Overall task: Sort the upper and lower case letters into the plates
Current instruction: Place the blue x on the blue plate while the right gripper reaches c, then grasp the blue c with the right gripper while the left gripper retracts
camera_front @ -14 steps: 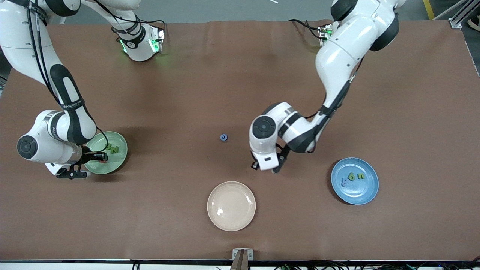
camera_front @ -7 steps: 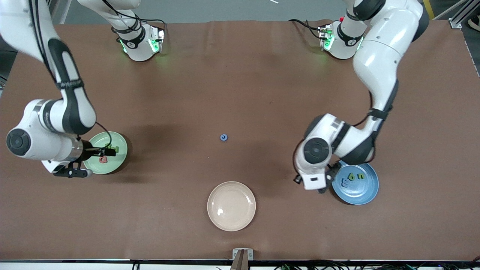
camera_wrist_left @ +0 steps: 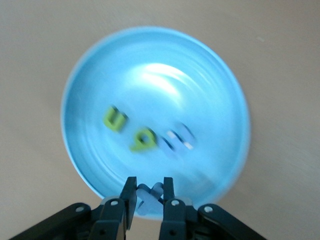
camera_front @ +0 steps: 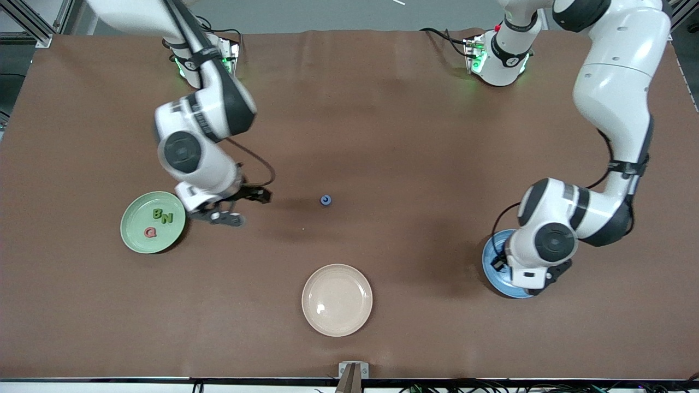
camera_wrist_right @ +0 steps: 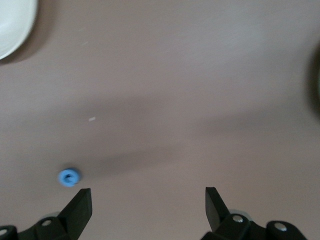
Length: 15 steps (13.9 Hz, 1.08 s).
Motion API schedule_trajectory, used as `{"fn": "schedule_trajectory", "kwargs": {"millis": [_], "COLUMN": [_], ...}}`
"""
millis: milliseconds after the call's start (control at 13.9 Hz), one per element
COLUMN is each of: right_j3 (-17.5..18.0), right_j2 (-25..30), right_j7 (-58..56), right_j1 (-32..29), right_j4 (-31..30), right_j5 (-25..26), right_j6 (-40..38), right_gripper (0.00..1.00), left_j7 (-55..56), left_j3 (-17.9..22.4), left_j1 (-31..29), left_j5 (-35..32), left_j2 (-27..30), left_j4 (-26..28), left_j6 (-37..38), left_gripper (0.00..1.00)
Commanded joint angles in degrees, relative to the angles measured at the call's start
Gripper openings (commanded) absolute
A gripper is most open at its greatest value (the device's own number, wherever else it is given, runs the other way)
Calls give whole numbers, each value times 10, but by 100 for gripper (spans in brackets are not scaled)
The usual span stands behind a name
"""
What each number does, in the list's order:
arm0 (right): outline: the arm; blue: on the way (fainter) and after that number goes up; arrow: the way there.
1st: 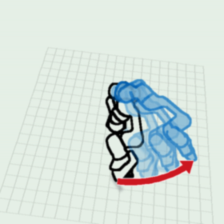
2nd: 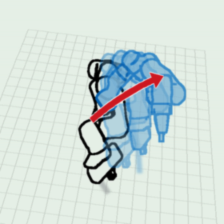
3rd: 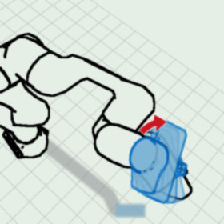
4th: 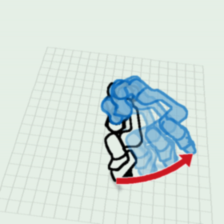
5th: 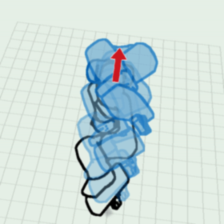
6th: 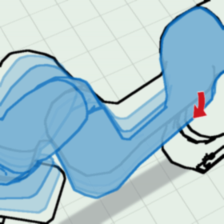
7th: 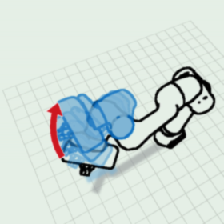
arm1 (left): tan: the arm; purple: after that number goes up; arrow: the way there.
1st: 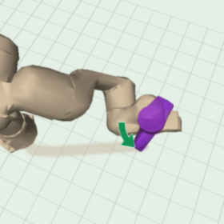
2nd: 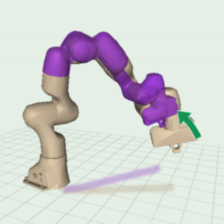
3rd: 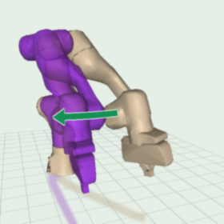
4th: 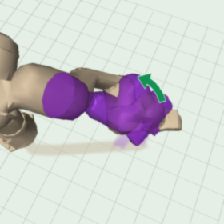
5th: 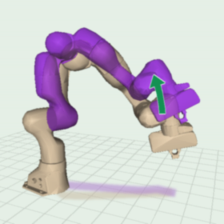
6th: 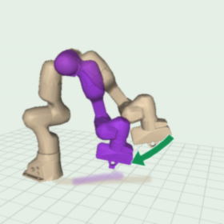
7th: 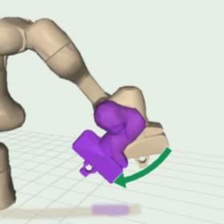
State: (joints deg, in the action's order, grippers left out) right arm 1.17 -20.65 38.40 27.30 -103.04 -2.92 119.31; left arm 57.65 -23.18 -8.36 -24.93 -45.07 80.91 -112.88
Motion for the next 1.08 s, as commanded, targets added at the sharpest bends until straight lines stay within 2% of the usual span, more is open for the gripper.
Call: {"fn": "schedule_trajectory", "kwargs": {"millis": [0, 72, 144, 216, 289, 505, 649, 721, 1010], "right_j3": [-8, -8, -8, -8, -8, -8, -9, -9, -9], "right_j2": [-49, -65, -78, -90, -103, -136, -152, -155, -172], "right_j7": [46, 64, 76, 82, 82, 83, 82, 82, 82], "right_j1": [49, 63, 73, 83, 86, 104, 122, 127, 137], "right_j4": [-1, -1, -1, 0, 3, 20, 27, 26, 26], "right_j5": [-6, -7, -7, -7, -7, -12, -47, -47, -48], "right_j6": [65, 93, 113, 129, 143, 156, 166, 169, 197], "right_gripper": [100, 100, 100, 100, 100, 100, 100, 99, 90], "left_j7": [-47, -54, -67, -78, -84, -83, -82, -82, -106], "left_j3": [-7, -7, -5, -4, -4, -9, -32, -42, -48], "left_j1": [-25, -30, -30, -30, -32, -33, -33, -34, -33], "left_j5": [-5, -6, -6, -6, -5, 1, 14, 21, 53], "left_j2": [5, -3, -6, -8, -6, 21, 65, 87, 178], "left_j4": [35, 33, 32, 31, 31, 29, 29, 27, 23], "left_j6": [-52, -60, -65, -65, -65, -57, -27, -14, 41], "left_gripper": [3, 9, 29, 60, 100, 100, 100, 100, 100]}}
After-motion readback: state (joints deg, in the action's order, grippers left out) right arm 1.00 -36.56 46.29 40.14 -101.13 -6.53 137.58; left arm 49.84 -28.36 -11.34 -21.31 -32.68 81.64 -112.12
